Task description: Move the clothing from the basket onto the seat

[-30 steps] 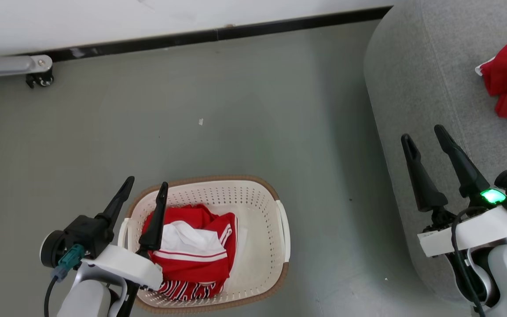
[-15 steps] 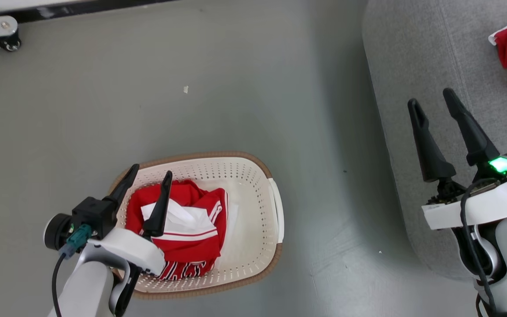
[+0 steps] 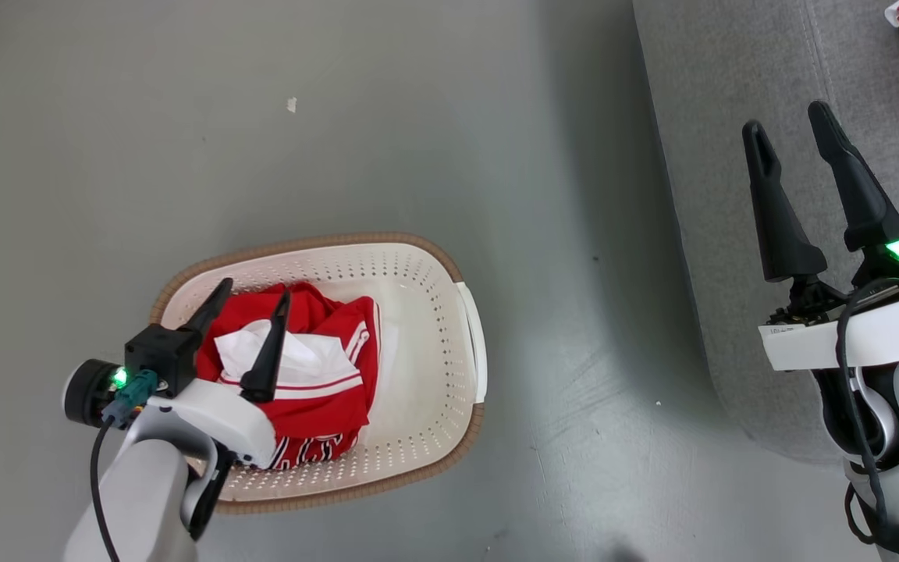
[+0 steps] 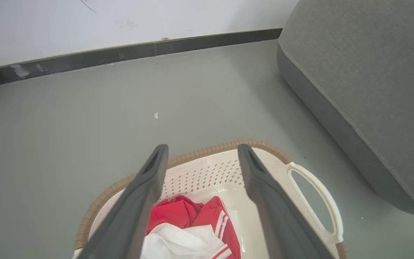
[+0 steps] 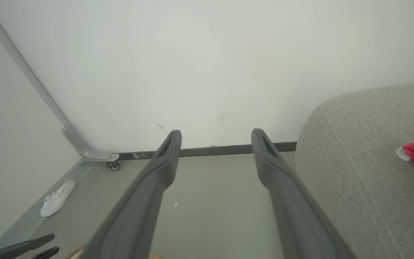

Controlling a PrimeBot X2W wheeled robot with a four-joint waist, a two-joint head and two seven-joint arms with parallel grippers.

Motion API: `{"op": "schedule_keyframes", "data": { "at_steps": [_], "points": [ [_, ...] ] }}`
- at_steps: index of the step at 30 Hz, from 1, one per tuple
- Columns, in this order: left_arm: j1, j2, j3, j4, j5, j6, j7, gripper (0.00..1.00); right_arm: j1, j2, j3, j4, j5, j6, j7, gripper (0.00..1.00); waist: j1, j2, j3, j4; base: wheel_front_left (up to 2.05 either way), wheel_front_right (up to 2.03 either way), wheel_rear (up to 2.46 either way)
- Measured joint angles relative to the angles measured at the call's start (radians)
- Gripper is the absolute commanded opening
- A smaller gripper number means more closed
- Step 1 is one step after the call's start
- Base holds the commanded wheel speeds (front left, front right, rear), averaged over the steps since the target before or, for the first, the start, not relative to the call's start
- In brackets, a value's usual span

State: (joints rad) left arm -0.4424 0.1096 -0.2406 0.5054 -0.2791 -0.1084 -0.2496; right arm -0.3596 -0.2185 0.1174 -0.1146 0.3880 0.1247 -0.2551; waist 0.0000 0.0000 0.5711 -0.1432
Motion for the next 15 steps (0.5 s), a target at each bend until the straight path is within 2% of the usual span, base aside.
{"op": "schedule_keyframes", "data": {
  "at_steps": [4, 15],
  "points": [
    [-0.022, 0.024, -0.003, 0.046, 0.009, -0.001, 0.000, 1.00, -0.017, 0.002, 0.000, -0.002, 0.002, 0.000, 0.000, 1.00, 0.0000, 0.0000, 0.029, -0.010, 0.00, 0.00, 0.00],
    [-0.095, 0.024, -0.017, 0.155, 0.010, -0.005, 0.000, 1.00, -0.048, 0.009, 0.000, -0.006, 0.007, 0.000, 0.000, 1.00, 0.0000, 0.0000, 0.111, -0.038, 0.00, 0.00, 0.00]
  ]
}}
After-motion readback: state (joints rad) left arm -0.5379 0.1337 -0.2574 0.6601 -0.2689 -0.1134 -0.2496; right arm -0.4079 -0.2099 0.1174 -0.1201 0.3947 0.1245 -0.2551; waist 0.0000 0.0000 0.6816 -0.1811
